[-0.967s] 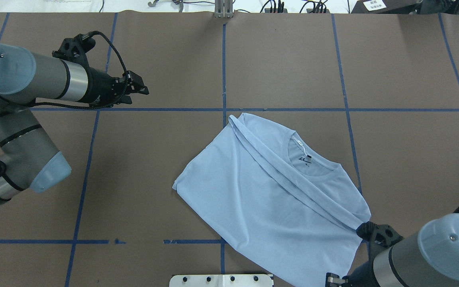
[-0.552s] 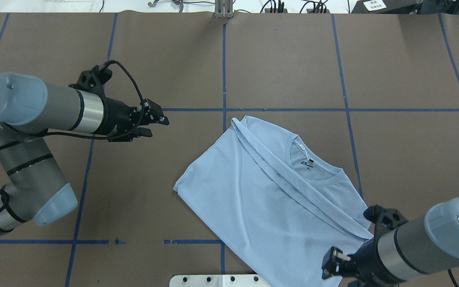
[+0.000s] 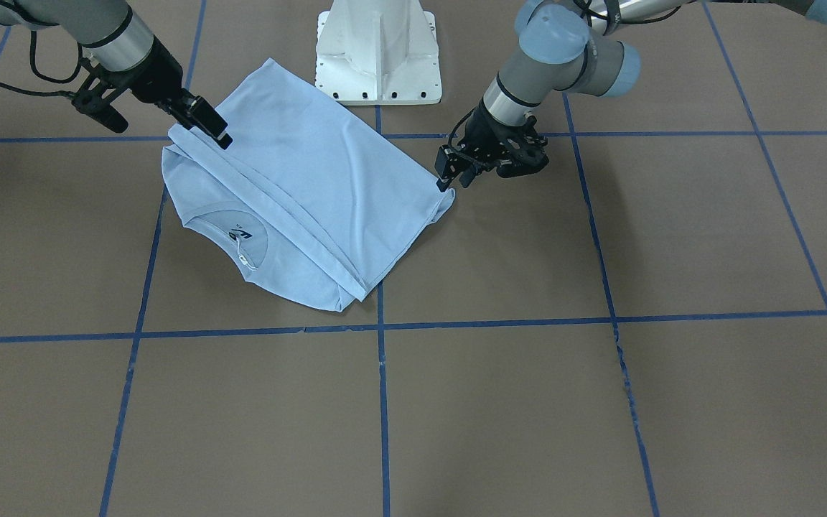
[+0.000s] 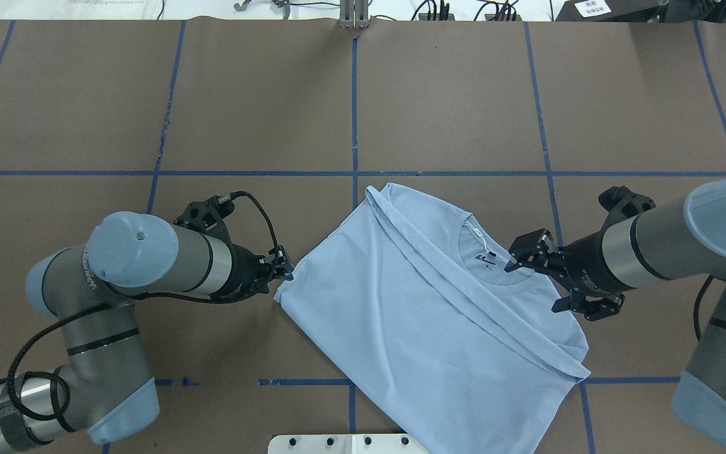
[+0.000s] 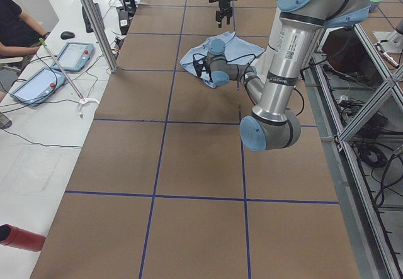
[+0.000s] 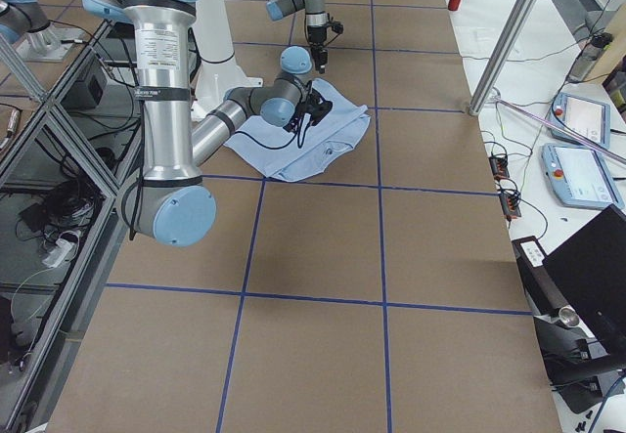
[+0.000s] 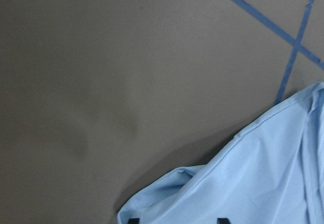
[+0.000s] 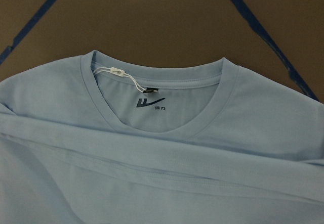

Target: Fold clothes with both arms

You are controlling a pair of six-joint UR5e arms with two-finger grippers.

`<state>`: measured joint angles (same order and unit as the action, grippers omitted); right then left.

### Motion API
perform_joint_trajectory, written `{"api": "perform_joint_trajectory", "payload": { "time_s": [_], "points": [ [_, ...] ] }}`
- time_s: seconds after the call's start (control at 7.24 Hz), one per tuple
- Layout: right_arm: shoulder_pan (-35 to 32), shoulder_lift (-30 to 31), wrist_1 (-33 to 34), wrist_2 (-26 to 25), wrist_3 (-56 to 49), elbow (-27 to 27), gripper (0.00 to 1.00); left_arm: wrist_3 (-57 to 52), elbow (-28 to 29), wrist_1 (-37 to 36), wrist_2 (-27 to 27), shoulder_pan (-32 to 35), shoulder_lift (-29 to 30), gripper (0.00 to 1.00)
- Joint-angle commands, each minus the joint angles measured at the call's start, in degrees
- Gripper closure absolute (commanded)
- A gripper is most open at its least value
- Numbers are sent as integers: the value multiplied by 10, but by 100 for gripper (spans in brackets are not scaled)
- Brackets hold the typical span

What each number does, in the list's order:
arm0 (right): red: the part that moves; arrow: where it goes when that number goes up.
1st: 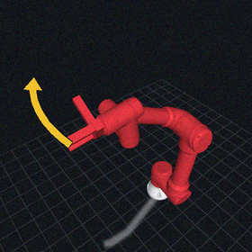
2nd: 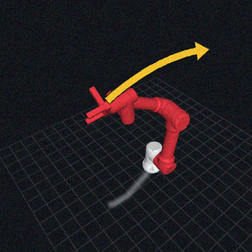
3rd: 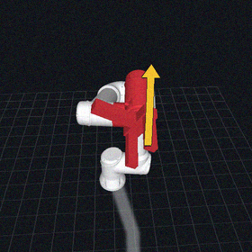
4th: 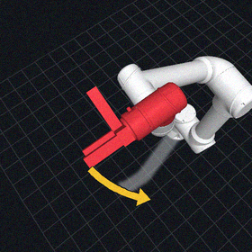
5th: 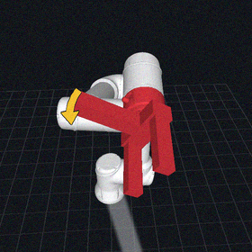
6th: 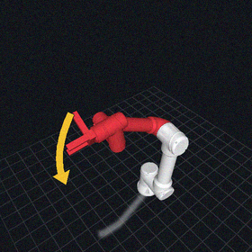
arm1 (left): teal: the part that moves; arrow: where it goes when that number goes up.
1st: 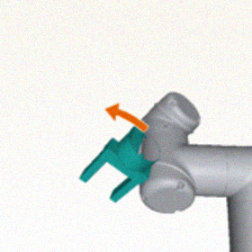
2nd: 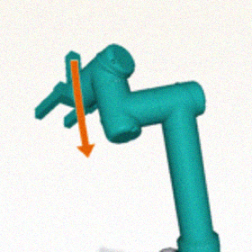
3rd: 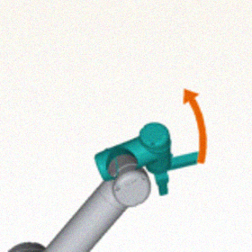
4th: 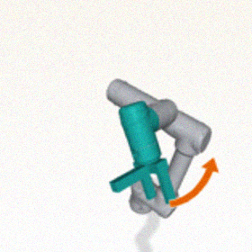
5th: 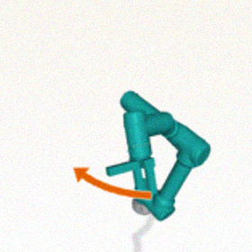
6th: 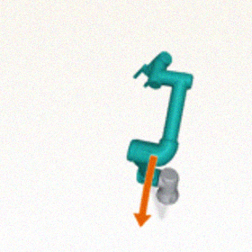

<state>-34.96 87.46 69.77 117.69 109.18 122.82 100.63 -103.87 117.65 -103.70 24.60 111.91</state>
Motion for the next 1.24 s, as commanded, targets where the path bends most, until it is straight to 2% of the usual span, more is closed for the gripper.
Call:
{"api": "perform_joint_trajectory", "payload": {
  "time_s": [0.0, 0.97, 1.1],
  "points": [
    [-12, -5, -1, 0, -7, -10, 0, -32, 1, -35, 56, -13, 6, 48],
    [-12, -5, 0, 0, -7, -10, 0, -40, 8, -36, 95, -46, 9, 53],
    [-12, -5, 0, 0, -7, -10, 0, -40, 10, -35, 99, -49, 9, 57]
  ]
}}
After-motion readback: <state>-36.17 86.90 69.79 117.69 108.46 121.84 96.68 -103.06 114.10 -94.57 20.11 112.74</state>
